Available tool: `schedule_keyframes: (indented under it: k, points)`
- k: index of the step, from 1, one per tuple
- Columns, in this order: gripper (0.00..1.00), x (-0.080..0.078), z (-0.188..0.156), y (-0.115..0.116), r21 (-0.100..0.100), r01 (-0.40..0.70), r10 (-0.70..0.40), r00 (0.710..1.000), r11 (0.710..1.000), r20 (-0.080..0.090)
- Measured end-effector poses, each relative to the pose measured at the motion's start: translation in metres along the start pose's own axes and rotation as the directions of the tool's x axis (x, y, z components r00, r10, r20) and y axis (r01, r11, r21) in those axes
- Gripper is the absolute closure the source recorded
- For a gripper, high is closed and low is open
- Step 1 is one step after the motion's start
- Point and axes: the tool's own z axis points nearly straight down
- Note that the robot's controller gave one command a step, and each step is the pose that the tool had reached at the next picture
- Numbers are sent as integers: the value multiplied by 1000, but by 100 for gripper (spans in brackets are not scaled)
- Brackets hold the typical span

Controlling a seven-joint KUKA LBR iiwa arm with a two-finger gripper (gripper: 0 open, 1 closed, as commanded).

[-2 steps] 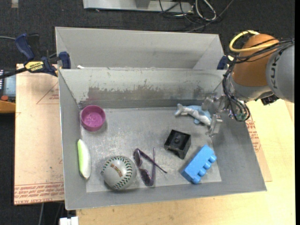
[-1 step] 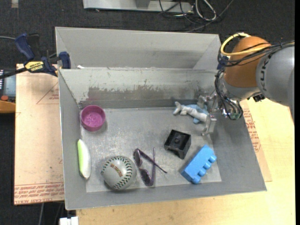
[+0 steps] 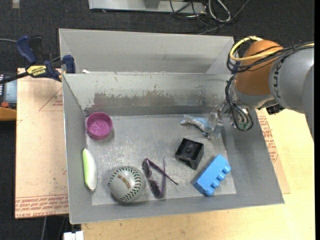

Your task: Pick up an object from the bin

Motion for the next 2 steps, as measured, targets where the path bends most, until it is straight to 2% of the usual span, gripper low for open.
schedule_keyframes:
  k: [2]
  points:
    - [100,0,-1,0,0,1,-1,1000,1000,0]
